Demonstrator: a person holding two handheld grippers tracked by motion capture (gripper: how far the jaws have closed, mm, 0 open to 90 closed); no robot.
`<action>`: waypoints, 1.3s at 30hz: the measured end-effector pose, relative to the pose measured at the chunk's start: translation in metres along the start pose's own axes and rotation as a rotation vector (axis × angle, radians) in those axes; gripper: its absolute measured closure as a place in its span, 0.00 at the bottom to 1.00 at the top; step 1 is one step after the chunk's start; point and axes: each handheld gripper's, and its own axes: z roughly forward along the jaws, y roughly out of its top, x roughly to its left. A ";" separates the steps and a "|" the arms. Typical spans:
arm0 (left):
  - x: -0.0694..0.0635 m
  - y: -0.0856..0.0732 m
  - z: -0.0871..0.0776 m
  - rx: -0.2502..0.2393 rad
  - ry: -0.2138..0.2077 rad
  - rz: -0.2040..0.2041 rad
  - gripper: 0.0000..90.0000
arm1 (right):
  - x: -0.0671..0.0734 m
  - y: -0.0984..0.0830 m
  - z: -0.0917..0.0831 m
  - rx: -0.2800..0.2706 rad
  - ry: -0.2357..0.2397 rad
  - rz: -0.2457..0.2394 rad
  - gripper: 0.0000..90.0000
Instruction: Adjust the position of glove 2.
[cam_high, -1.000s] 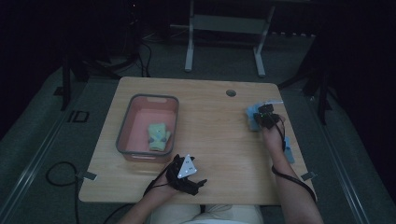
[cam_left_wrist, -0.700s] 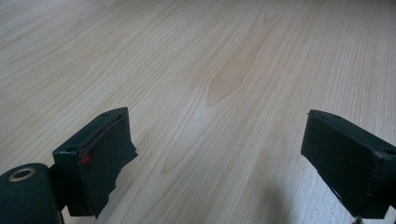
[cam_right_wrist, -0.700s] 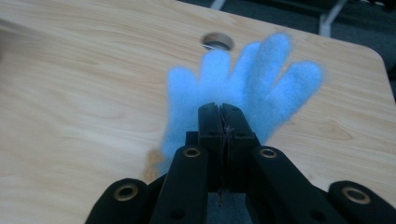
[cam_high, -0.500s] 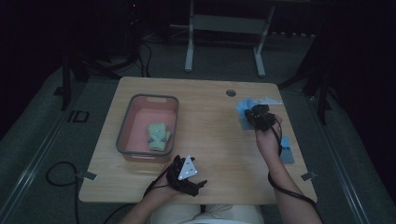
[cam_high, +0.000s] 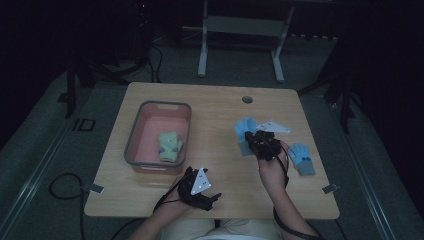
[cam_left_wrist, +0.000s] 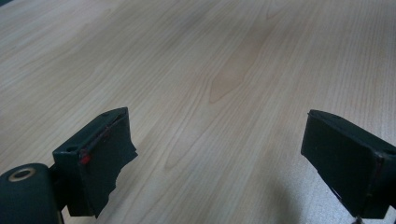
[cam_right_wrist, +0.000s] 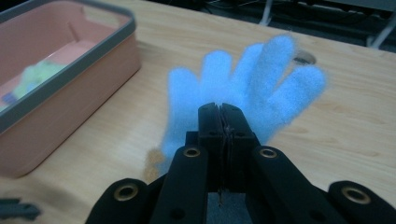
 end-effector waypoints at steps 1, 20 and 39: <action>0.000 0.000 0.000 -0.002 0.000 -0.001 0.10 | 0.002 -0.002 0.000 0.002 0.011 0.002 0.98; 0.002 -0.001 0.001 -0.012 0.012 -0.010 0.10 | 0.017 -0.073 0.048 0.105 -0.012 0.159 0.98; 0.002 -0.001 0.000 -0.013 0.001 -0.005 0.10 | 0.017 -0.081 0.062 0.114 -0.025 0.141 0.81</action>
